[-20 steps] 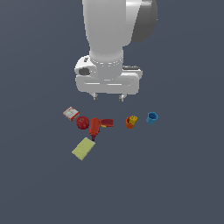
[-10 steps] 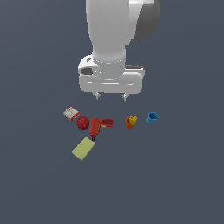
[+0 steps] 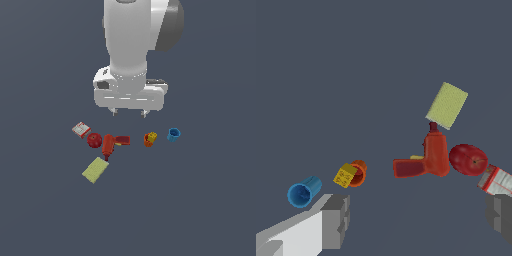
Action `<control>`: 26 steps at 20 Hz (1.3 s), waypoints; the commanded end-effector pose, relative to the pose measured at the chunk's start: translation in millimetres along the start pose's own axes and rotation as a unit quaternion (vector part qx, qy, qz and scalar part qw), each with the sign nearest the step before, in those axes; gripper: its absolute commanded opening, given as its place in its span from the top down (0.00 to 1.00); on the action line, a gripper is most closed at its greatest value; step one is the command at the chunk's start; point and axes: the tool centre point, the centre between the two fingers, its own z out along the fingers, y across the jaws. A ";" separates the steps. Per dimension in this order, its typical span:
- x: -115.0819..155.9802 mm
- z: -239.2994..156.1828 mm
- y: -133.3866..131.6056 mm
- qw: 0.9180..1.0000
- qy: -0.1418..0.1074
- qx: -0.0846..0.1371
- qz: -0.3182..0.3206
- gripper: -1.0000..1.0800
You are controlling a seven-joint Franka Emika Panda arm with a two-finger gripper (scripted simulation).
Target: Pick up a designated object from a clutter of objects.
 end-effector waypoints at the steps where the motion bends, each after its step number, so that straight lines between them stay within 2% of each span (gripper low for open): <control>1: -0.5 6.7 -4.2 1.000 0.000 -0.001 0.010 0.04; 13: -9.9 61.0 -38.9 0.996 0.006 -0.008 0.093 0.04; 26: -36.5 128.6 -82.1 0.980 0.013 -0.009 0.199 0.04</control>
